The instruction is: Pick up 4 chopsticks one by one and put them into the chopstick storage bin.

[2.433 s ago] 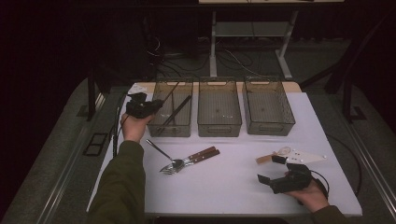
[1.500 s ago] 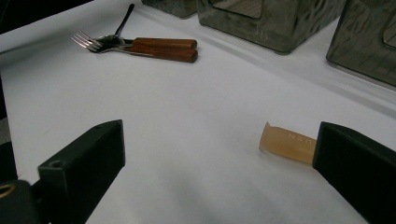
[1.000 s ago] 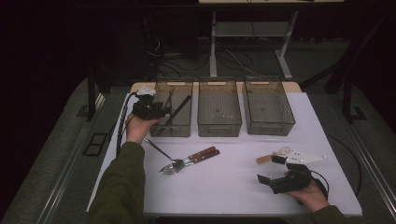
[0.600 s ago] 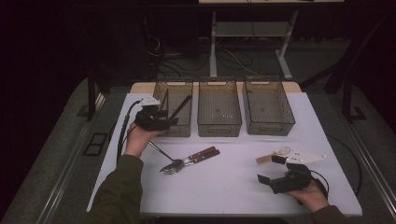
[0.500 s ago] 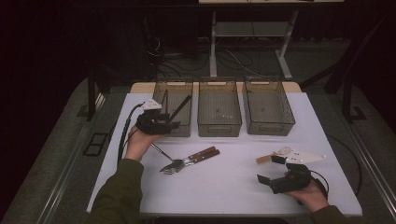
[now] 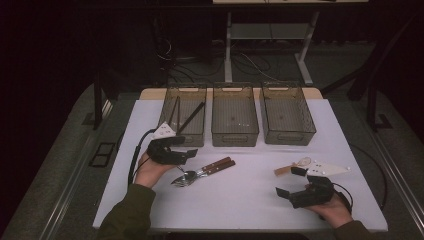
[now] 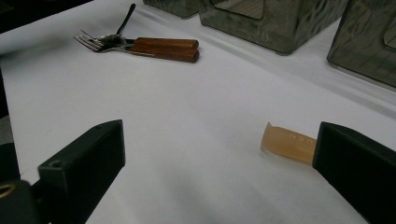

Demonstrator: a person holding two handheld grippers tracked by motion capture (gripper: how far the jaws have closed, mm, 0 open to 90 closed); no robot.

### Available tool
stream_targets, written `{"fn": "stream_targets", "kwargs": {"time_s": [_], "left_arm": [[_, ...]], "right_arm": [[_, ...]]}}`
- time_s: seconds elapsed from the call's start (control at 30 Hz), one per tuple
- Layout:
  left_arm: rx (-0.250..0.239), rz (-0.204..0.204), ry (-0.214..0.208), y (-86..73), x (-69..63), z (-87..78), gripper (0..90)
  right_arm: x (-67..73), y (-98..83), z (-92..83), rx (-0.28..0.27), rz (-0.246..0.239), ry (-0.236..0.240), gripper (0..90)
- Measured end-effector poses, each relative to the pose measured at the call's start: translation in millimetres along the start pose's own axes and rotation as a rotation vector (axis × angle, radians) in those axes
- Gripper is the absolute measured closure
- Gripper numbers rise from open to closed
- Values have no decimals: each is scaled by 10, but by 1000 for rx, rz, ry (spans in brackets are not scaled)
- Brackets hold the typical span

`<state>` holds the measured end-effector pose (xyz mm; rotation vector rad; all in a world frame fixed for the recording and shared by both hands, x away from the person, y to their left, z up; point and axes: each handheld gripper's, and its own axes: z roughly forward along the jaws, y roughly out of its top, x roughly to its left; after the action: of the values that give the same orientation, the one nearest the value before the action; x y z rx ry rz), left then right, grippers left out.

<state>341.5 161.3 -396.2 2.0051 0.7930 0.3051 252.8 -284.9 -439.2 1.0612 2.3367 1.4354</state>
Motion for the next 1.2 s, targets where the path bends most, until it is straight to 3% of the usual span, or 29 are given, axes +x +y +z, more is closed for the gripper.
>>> {"fn": "stream_targets", "kwargs": {"time_s": [0.37, 0.6, 0.9, 1.0, 1.2], "left_arm": [[-22, 4, -31, -295, -185, -174, 192], [-13, 8, -86, -474, -297, -201, 147], [-23, 17, -124, -575, -445, -165, 67], [-16, 27, -125, -595, -471, -137, 2], [-2, 20, -110, -617, -479, -115, 0]], "right_arm": [[9, 8, 19, 9, -5, 2, 23], [8, 10, 27, 12, -5, 2, 23], [6, 14, 28, 11, -7, 2, 23], [1, 14, 32, 9, -6, 2, 23], [0, 14, 22, 9, -6, 4, 23]]}}
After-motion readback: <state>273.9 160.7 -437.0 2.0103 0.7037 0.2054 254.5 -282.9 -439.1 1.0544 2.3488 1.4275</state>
